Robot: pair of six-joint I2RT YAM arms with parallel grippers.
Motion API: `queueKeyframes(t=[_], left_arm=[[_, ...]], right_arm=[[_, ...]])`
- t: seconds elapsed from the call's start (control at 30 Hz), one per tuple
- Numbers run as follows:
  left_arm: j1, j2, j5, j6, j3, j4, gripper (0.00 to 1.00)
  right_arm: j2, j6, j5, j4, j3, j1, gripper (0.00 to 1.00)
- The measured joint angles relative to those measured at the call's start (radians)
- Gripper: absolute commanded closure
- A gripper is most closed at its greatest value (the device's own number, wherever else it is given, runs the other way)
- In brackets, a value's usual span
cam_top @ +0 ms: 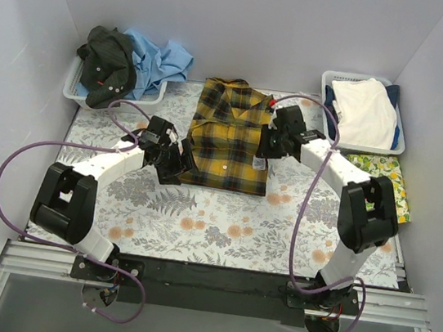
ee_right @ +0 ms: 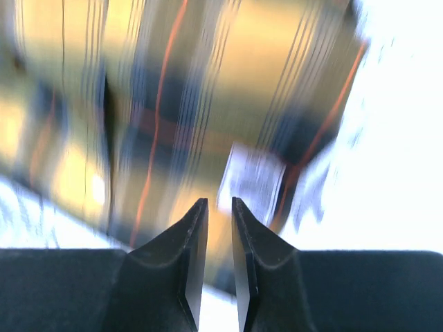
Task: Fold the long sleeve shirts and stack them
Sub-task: Fold the shirt
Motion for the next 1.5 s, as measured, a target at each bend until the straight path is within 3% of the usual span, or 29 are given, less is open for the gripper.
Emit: queueKeyframes(t=[0.17, 0.5, 0.63, 0.87, 1.13, 1.3, 1.5], left_arm=[[0.000, -0.005, -0.003, -0.026, -0.024, 0.014, 0.26], [0.000, -0.092, -0.018, -0.077, -0.072, 0.025, 0.20], [0.000, -0.171, -0.037, -0.111, -0.118, 0.018, 0.19], [0.008, -0.289, -0.085, -0.171, -0.209, -0.024, 0.17], [0.040, -0.385, -0.167, -0.269, -0.311, -0.095, 0.13], [0.058, -0.407, -0.192, -0.322, -0.330, -0.076, 0.13], [0.061, -0.365, -0.183, -0.372, -0.374, 0.022, 0.25]], right_arm=[[-0.126, -0.034, -0.018, -0.024, -0.177, 0.029, 0.70], [0.012, -0.056, 0.002, 0.013, -0.225, 0.030, 0.75], [-0.006, -0.049, 0.001, 0.076, -0.265, 0.043, 0.75], [-0.090, 0.035, -0.029, 0.157, -0.393, 0.249, 0.76], [-0.044, 0.113, -0.122, 0.093, -0.296, 0.525, 0.74], [-0.069, 0.122, -0.101, 0.058, -0.198, 0.531, 0.71], [-0.161, 0.106, -0.005, -0.010, -0.122, 0.510, 0.69]])
